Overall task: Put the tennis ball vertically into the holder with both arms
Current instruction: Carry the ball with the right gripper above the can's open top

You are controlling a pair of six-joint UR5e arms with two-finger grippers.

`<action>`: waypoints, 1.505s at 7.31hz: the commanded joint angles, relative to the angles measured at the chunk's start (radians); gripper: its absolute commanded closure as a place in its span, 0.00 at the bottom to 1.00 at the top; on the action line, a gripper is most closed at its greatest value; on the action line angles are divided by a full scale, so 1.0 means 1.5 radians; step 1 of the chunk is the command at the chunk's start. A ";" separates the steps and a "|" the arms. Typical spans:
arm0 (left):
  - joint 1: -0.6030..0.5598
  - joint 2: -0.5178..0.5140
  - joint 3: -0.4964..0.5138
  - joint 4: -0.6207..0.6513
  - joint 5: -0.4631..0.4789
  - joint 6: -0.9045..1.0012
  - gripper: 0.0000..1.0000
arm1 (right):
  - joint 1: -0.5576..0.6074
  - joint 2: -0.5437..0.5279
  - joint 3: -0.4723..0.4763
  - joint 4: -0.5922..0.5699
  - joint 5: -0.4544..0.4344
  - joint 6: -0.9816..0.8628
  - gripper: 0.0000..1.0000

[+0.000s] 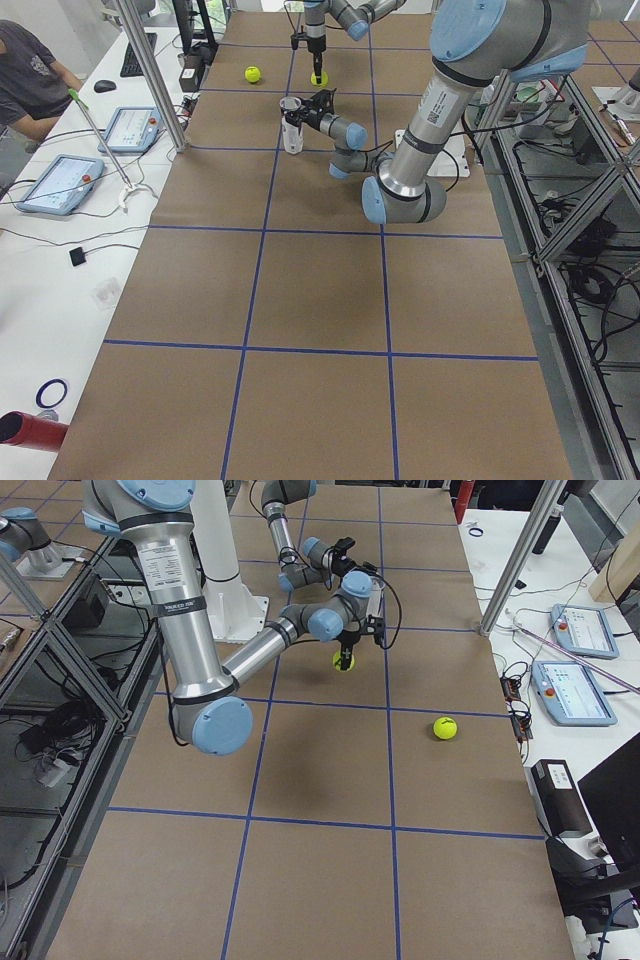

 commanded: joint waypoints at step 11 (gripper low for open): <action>0.000 -0.001 -0.001 -0.001 0.000 0.000 0.18 | 0.016 0.338 -0.171 -0.024 0.009 0.235 1.00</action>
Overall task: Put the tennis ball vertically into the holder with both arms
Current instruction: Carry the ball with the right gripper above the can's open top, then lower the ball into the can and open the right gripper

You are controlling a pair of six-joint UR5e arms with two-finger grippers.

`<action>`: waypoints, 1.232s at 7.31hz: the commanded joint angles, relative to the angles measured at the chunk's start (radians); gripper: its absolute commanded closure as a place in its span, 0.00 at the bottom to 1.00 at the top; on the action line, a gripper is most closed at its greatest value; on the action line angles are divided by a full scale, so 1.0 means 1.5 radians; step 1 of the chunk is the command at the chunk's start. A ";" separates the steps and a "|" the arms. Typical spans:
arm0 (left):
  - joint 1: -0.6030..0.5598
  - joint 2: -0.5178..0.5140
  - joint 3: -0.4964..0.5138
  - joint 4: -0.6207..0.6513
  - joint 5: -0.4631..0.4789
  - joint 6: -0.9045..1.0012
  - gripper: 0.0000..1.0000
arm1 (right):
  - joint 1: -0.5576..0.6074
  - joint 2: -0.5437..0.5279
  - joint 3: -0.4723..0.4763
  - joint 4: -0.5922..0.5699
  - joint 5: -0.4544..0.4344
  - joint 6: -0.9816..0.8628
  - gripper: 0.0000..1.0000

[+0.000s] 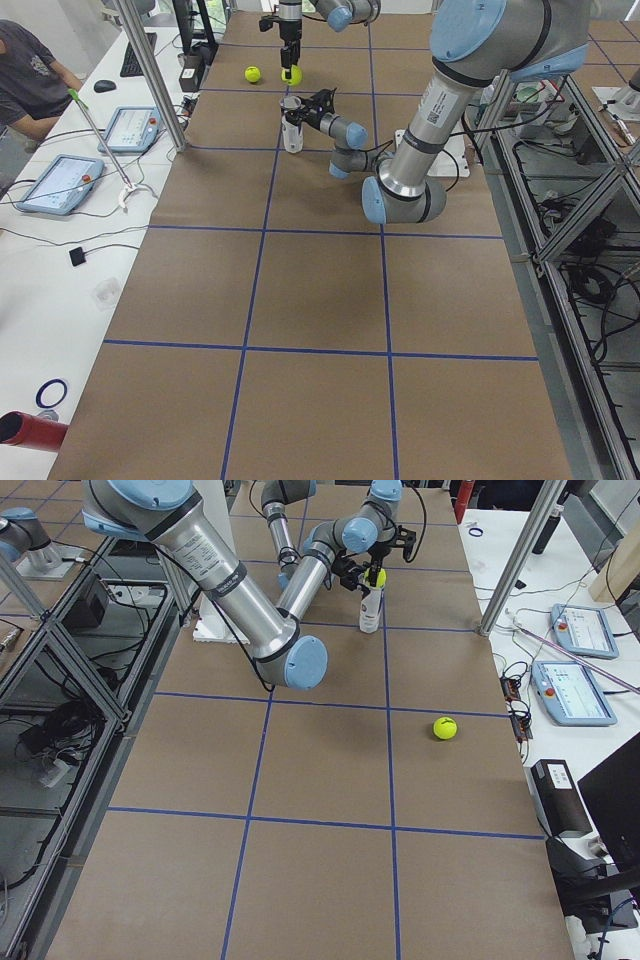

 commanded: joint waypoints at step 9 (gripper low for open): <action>0.000 -0.002 0.000 0.000 0.000 -0.001 0.18 | -0.035 0.018 -0.073 0.117 -0.019 0.072 1.00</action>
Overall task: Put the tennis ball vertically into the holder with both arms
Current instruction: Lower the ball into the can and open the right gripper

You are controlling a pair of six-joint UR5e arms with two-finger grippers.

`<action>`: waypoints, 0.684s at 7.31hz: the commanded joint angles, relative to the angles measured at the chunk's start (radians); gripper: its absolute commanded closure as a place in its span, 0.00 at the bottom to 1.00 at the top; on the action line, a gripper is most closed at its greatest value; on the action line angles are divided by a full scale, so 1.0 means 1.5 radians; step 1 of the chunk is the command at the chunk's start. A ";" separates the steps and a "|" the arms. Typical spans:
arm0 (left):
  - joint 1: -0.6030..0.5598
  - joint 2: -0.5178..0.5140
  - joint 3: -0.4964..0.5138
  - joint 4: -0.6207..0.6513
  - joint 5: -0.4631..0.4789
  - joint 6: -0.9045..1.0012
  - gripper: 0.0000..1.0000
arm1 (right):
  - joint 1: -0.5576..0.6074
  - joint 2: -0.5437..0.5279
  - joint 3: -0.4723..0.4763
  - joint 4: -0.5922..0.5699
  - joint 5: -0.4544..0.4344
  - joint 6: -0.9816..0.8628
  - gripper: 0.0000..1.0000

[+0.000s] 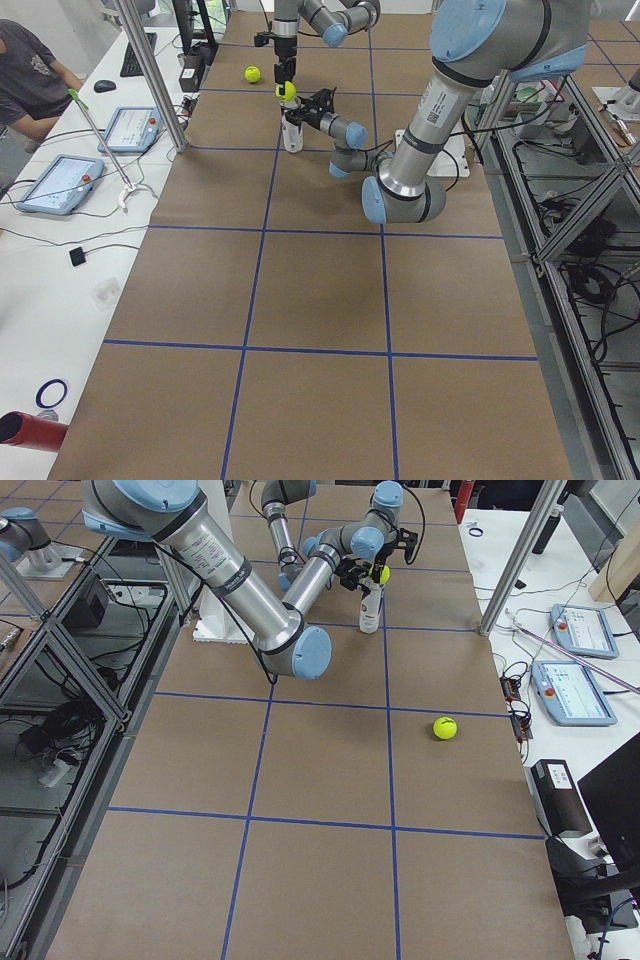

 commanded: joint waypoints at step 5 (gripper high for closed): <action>0.000 0.000 0.000 0.000 0.001 0.000 0.16 | -0.006 -0.004 0.004 0.000 -0.001 0.000 1.00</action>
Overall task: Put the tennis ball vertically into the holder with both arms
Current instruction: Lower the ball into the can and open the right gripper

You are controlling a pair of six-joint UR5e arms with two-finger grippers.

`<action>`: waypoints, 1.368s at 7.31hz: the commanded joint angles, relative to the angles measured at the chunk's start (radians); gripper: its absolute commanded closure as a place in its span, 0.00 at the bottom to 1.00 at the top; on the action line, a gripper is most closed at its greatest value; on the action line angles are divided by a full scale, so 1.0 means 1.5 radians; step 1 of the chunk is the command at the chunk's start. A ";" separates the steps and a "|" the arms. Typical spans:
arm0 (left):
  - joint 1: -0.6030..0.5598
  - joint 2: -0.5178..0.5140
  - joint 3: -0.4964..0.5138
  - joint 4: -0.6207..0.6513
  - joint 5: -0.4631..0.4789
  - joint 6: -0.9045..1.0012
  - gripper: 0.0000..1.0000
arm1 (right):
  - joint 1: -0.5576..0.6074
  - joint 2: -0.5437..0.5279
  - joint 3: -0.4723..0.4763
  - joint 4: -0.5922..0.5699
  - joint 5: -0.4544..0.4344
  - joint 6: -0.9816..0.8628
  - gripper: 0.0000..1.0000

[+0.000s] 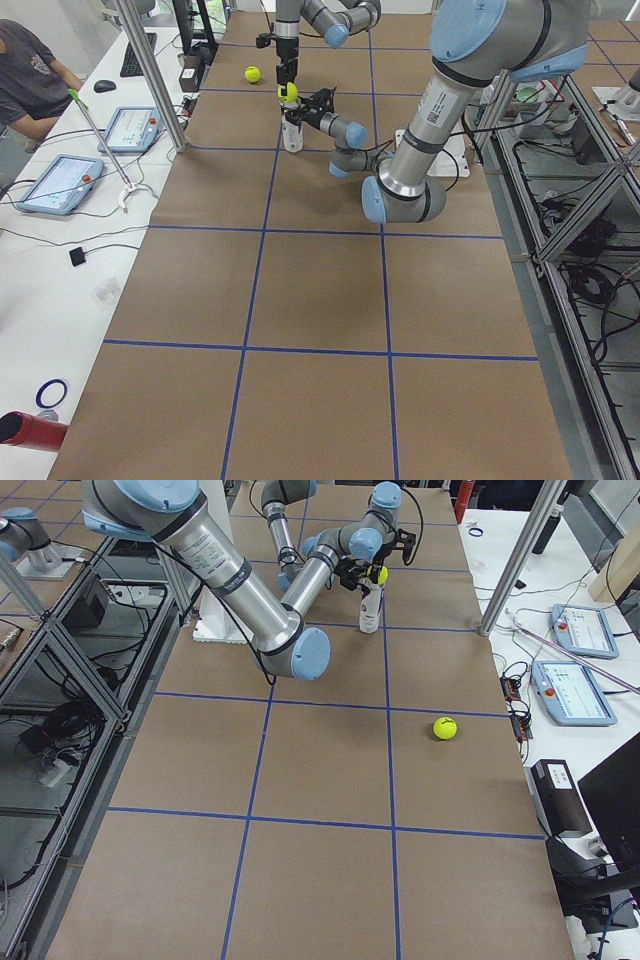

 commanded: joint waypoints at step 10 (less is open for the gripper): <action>0.000 0.000 0.000 -0.001 0.000 0.000 0.16 | -0.004 0.000 0.007 -0.001 -0.008 -0.001 0.01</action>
